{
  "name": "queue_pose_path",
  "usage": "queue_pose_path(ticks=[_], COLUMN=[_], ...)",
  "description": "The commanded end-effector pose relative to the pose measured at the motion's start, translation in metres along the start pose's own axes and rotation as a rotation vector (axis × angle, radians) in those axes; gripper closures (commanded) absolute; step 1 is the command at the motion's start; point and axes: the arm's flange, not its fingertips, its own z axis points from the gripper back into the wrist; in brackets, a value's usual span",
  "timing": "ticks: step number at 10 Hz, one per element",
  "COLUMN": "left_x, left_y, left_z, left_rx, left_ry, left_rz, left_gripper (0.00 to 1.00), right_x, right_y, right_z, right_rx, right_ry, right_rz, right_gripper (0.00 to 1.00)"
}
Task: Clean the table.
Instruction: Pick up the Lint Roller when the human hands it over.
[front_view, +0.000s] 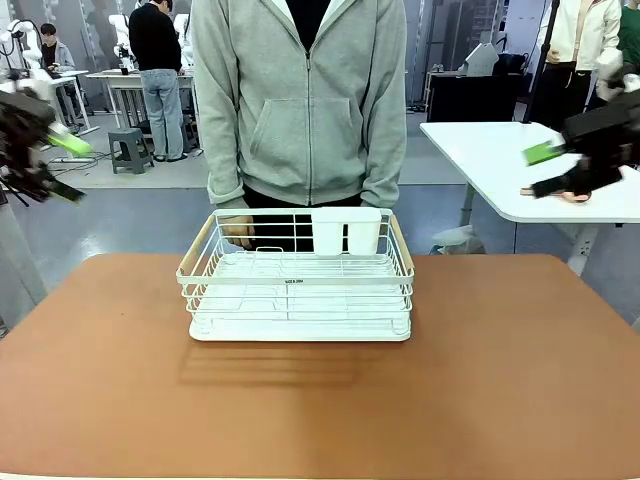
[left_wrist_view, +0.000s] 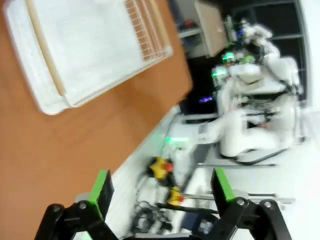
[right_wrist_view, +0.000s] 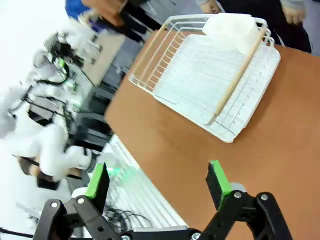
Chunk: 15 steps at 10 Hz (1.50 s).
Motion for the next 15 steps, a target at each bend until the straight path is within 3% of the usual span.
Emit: queue_pose_path(ticks=[1, 6, 10, 11, 15], left_x=[0.014, -0.037, -0.039, -0.035, -0.043], left_y=[0.032, 0.091, 0.098, 0.093, 0.103], left_z=[0.057, 0.167, 0.173, 0.166, 0.175], left_rx=[-0.108, -0.073, -0.031, 0.004, -0.045], left_ry=[-0.082, -0.173, -0.192, -0.195, -0.194], left_rz=[0.122, 0.201, 0.235, 0.246, 0.234], left_gripper=[0.00, 0.00, 0.00, 0.00, 0.00], right_x=[-0.018, -0.074, -0.086, -0.096, -0.096], right_y=[-0.028, -0.087, -0.109, -0.108, -0.108], right_z=[0.038, 0.137, 0.145, 0.154, 0.154], right_rx=[0.038, 0.089, 0.103, 0.079, 0.079], right_ry=[-0.082, -0.232, -0.294, -0.271, -0.271], right_rz=[-0.115, -0.276, -0.332, -0.365, -0.365], right_gripper=[0.00, 0.00, 0.00, 0.00, 0.00])
